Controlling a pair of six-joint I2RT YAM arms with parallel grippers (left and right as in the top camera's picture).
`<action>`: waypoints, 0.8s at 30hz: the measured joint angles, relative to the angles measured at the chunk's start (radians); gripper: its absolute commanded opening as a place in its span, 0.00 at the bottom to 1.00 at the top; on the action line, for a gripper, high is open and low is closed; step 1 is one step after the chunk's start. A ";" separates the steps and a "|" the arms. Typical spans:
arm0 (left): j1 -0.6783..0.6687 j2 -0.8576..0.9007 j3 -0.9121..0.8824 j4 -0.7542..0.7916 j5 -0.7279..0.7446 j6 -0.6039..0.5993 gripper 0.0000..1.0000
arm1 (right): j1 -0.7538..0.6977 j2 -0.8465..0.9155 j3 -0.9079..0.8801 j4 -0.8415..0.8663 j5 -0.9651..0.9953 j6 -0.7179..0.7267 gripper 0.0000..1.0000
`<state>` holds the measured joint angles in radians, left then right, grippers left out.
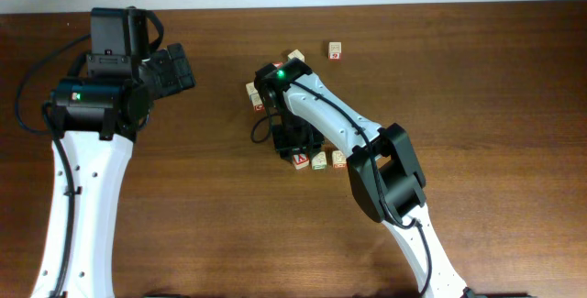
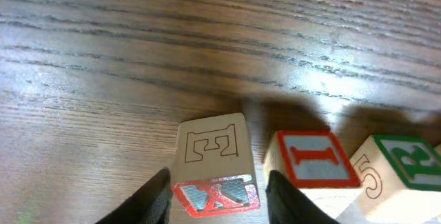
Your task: Rotate 5 blocks
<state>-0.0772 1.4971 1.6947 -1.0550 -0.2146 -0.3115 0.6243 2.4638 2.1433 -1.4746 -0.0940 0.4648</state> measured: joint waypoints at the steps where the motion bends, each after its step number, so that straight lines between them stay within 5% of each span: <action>1: 0.000 0.000 0.000 0.000 0.000 0.000 0.99 | -0.001 0.000 0.005 -0.001 0.000 -0.003 0.51; 7: 0.000 0.000 0.000 0.000 0.000 0.000 0.99 | -0.038 0.000 0.134 0.045 0.000 -0.031 0.56; 17: 0.000 0.000 0.000 0.000 0.000 0.000 0.99 | -0.058 0.000 0.157 0.553 -0.021 -0.176 0.68; 24: 0.000 0.000 0.000 0.000 0.000 0.000 0.99 | -0.014 0.037 0.156 0.625 -0.024 -0.234 0.68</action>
<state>-0.0772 1.4971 1.6947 -1.0550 -0.2146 -0.3115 0.6106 2.5008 2.2997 -0.8497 -0.1181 0.2310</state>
